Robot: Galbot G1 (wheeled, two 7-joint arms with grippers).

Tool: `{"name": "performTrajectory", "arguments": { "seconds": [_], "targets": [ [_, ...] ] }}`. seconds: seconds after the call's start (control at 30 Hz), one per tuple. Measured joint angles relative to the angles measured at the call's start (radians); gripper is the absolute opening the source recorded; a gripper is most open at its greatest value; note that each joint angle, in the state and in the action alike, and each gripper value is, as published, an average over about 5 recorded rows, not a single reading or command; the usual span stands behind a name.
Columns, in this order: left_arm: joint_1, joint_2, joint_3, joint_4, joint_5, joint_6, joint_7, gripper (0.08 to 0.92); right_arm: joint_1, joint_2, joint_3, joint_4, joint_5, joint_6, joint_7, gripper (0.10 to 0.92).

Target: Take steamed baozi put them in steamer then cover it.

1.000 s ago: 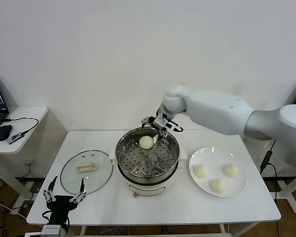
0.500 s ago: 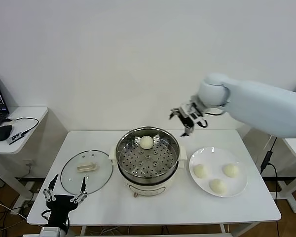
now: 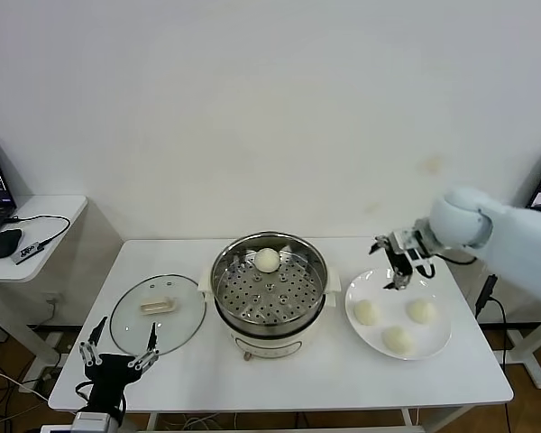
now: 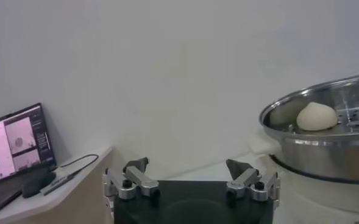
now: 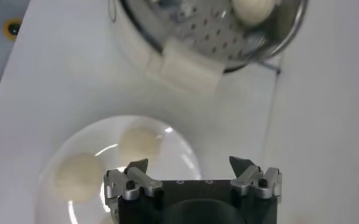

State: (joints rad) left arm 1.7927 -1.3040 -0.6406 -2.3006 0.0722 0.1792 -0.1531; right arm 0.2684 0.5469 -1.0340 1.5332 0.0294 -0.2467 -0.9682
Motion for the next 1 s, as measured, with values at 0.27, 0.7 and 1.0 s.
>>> {"name": "performTrajectory", "arguments": {
  "seconds": [0.27, 0.7, 1.0],
  "targets": [
    [-0.001, -0.002, -0.002, 0.01, 0.009, 0.0, 0.004, 0.823, -0.148, 0.05, 0.092, -0.082, -0.055, 0.002, -0.004, 0.823],
    [-0.001, -0.006, -0.006, 0.022, 0.014, 0.0, 0.006, 0.823, -0.273, 0.173, 0.166, -0.225, -0.109, 0.011, -0.01, 0.823],
    [-0.006, -0.002, -0.003, 0.025, 0.016, 0.001, 0.009, 0.823, -0.313, 0.23, 0.194, -0.292, -0.139, 0.015, 0.0, 0.82]
  ]
}}
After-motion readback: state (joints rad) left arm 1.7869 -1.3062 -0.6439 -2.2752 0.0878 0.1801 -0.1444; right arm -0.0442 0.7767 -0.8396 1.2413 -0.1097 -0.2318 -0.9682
